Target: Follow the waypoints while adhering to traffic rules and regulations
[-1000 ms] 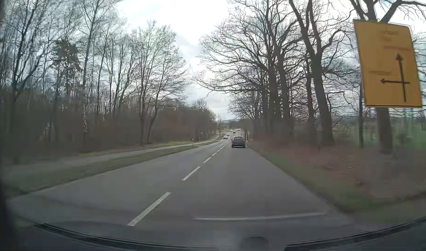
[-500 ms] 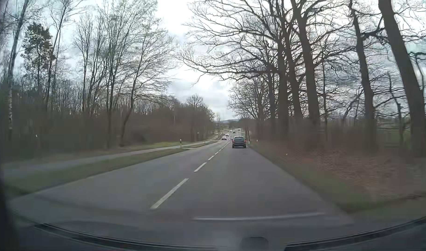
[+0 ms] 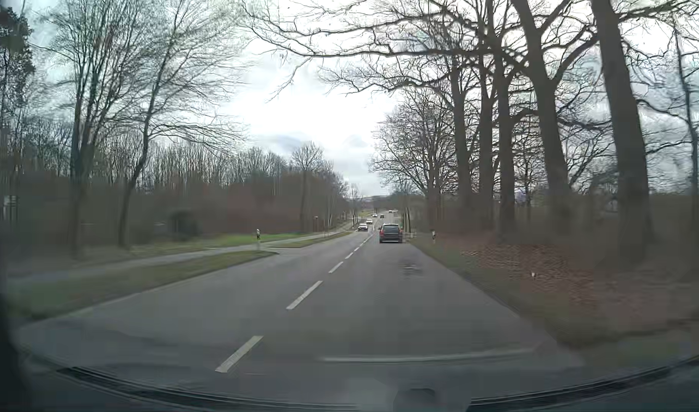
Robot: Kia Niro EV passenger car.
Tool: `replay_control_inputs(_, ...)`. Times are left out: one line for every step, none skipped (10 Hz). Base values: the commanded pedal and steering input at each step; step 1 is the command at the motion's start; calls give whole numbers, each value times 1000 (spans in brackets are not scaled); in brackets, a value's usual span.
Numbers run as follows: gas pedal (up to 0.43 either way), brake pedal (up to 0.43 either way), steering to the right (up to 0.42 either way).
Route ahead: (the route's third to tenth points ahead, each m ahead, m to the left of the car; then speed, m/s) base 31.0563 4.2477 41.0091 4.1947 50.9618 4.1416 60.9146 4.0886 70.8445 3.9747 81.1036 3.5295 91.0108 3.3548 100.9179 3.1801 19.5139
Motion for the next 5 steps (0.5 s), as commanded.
replay_control_inputs(157,0,5)
replay_control_inputs(150,0,5)
replay_control_inputs(138,0,4)
replay_control_inputs(138,0,5)
replay_control_inputs(130,0,4)
